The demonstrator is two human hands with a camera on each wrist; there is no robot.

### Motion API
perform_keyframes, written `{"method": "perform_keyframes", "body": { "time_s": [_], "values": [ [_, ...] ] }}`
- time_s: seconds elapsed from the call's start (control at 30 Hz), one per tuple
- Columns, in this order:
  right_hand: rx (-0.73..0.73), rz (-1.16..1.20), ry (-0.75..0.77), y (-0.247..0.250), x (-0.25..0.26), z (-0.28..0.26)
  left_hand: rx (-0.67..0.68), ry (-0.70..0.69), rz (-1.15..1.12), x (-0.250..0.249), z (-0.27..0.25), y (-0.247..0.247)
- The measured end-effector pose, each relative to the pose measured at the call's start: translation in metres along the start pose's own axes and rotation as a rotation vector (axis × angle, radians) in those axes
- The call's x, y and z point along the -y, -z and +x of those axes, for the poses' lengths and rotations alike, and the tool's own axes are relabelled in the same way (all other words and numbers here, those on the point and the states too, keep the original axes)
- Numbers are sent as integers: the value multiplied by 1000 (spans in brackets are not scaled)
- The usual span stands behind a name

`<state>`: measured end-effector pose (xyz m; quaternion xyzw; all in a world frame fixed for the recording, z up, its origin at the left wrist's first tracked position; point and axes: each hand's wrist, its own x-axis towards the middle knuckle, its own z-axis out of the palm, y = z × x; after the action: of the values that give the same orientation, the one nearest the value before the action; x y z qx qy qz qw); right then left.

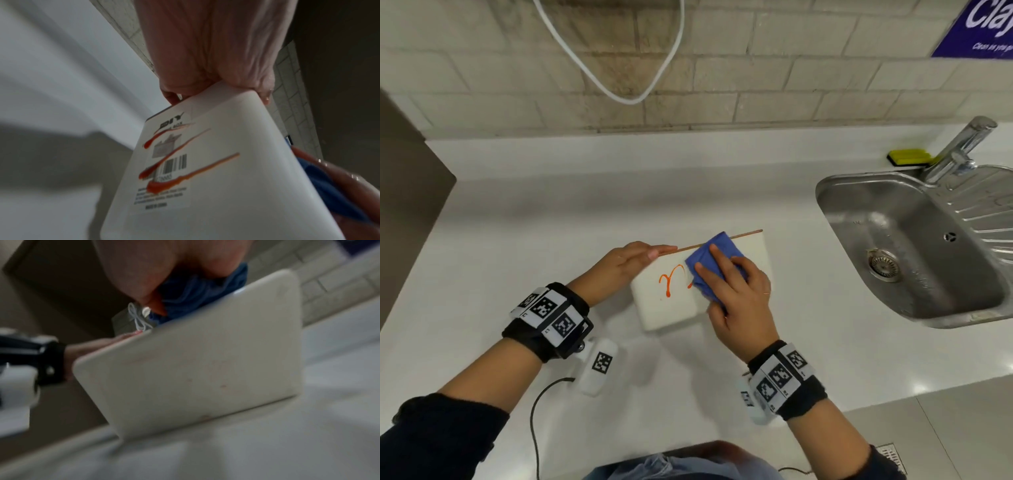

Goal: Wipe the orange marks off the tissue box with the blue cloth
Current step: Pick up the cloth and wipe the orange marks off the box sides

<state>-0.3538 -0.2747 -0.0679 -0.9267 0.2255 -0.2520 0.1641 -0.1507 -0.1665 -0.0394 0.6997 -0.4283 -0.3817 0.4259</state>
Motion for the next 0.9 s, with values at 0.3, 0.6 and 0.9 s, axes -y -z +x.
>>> {"method": "perform_keyframes", "body": {
  "time_s": [0.3,0.6,0.9],
  "values": [
    [-88,402,-215,0,-6,12,-10,4,-24,-1,-3,-4],
    [28,207,-102,10,-26,5,-22,16,-28,-2,-3,-4],
    [85,207,-32,-9,20,6,-47,-7,-45,-2,-3,-9]
  ]
}}
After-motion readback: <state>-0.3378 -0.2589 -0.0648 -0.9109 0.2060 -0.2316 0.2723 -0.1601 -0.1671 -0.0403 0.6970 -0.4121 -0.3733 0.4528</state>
